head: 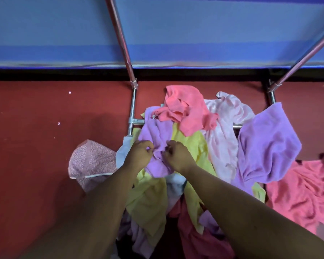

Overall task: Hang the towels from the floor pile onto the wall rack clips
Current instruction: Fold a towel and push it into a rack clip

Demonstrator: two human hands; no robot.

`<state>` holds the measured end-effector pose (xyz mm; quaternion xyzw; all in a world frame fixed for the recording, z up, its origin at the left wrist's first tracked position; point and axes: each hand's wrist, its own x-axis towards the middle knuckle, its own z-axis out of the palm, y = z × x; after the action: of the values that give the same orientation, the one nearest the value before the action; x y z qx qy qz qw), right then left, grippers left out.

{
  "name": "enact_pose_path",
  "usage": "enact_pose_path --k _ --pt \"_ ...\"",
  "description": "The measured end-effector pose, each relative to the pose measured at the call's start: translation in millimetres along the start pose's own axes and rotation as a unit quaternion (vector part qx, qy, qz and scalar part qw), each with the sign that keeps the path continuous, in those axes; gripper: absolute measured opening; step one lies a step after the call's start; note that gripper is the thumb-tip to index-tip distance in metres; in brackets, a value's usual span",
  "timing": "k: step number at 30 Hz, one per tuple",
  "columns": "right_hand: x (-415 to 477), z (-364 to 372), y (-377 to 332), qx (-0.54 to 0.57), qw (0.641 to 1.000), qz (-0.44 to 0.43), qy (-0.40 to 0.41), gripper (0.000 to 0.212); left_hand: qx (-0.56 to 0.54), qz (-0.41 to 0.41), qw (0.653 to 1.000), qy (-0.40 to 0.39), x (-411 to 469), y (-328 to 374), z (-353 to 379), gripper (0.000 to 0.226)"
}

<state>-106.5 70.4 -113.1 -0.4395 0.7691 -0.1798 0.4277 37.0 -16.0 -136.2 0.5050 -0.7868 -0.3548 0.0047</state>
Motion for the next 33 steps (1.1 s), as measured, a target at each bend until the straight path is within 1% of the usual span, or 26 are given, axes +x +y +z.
enact_pose_path --k 2,4,5,8,11,13,15,16,19,22,23,25,27,29,31,32,33 --pt "4 1 3 0.056 0.998 0.023 0.028 0.008 -0.01 0.005 1.0 0.004 5 -1 -6 0.019" --pt "7 -4 1 0.079 0.996 0.014 0.036 0.021 -0.032 -0.006 0.999 -0.012 8 6 -15 0.028" --pt "6 -8 -3 0.09 0.995 0.002 0.03 0.022 -0.046 -0.015 0.999 -0.021 8 11 -19 0.032" --pt "3 -23 -18 0.142 0.99 -0.012 0.025 0.018 -0.079 -0.048 0.996 -0.013 8 28 -27 0.03" --pt "-2 -44 -35 0.229 0.971 0.009 0.062 0.015 -0.177 -0.064 0.982 0.013 4 51 -43 0.032" --pt "-9 -63 -51 0.274 0.959 0.003 0.078 0.014 -0.251 -0.057 0.965 0.041 -5 76 -60 0.025" --pt "-22 -87 -71 0.288 0.953 -0.021 0.093 0.014 -0.33 -0.021 0.943 0.041 -19 108 -83 0.011" --pt "-31 -101 -84 0.296 0.949 -0.04 0.102 0.014 -0.343 0.009 0.939 0.032 -26 124 -95 0.009" --pt "-60 -140 -117 0.298 0.94 -0.088 0.142 0.016 -0.319 0.096 0.942 0.042 -42 161 -134 0.017" --pt "-101 -178 -149 0.266 0.937 -0.124 0.19 0.016 -0.297 0.162 0.937 0.083 -64 193 -174 0.004" --pt "-116 -189 -157 0.25 0.937 -0.138 0.203 0.016 -0.284 0.177 0.937 0.098 -74 203 -187 0.003" --pt "-145 -206 -172 0.221 0.936 -0.162 0.223 0.017 -0.264 0.206 0.934 0.128 -94 221 -208 0.007" --pt "-171 -218 -187 0.221 0.93 -0.19 0.226 0.018 -0.255 0.238 0.925 0.152 -118 237 -227 0.009" --pt "-195 -225 -201 0.213 0.927 -0.206 0.229 0.016 -0.27 0.266 0.91 0.166 -137 247 -238 0.01" --pt "-215 -226 -204 0.249 0.921 -0.222 0.201 0.009 -0.29 0.281 0.9 0.162 -153 254 -241 0.01" --pt "-224 -224 -200 0.276 0.916 -0.236 0.173 0.016 -0.292 0.287 0.9 0.152 -159 256 -242 0.01" --pt "-232 -222 -195 0.295 0.912 -0.25 0.141 0.027 -0.287 0.294 0.902 0.134 -164 256 -244 0.011"
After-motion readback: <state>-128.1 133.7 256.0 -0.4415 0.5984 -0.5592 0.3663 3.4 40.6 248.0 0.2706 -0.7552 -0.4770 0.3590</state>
